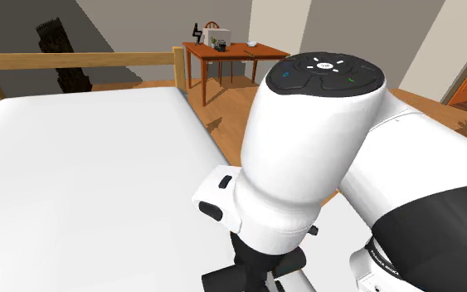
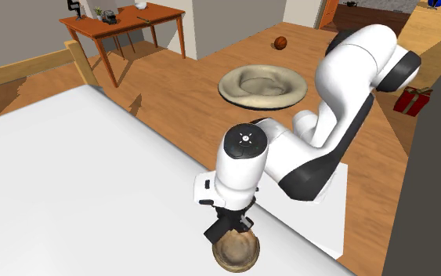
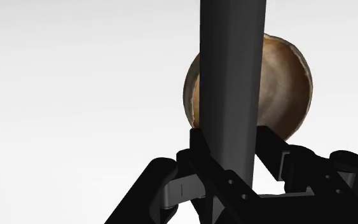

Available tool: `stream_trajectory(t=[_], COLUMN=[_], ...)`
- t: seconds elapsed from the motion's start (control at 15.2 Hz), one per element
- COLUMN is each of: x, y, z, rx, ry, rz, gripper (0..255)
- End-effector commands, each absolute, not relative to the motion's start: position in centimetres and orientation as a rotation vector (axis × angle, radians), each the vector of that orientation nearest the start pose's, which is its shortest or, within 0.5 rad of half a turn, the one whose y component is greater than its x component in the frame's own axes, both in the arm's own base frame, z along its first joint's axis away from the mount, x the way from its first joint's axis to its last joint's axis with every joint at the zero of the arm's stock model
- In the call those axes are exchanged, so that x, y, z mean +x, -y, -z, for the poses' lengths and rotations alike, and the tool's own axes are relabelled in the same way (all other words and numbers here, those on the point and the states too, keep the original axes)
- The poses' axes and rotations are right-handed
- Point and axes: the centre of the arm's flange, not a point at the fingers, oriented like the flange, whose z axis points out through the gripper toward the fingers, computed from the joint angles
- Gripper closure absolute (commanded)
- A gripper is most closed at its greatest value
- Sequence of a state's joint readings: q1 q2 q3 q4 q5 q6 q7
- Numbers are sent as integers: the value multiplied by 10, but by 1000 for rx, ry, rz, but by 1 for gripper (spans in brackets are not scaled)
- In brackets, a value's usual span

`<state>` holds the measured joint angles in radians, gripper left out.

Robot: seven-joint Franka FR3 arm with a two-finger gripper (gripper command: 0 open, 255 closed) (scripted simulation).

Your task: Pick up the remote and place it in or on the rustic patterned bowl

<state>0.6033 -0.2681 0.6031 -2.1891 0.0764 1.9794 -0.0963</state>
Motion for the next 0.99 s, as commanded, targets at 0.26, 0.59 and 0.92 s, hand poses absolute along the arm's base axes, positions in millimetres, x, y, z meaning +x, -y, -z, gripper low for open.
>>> stream_trajectory(t=[0.26, 0.59, 0.92], x=[106, 106, 106], y=[-504, -504, -504], z=[-473, -446, -420], rx=[-2591, -2591, -2591], ry=[1880, 1880, 1880], rz=[88, 88, 88], gripper=[255, 255, 255])
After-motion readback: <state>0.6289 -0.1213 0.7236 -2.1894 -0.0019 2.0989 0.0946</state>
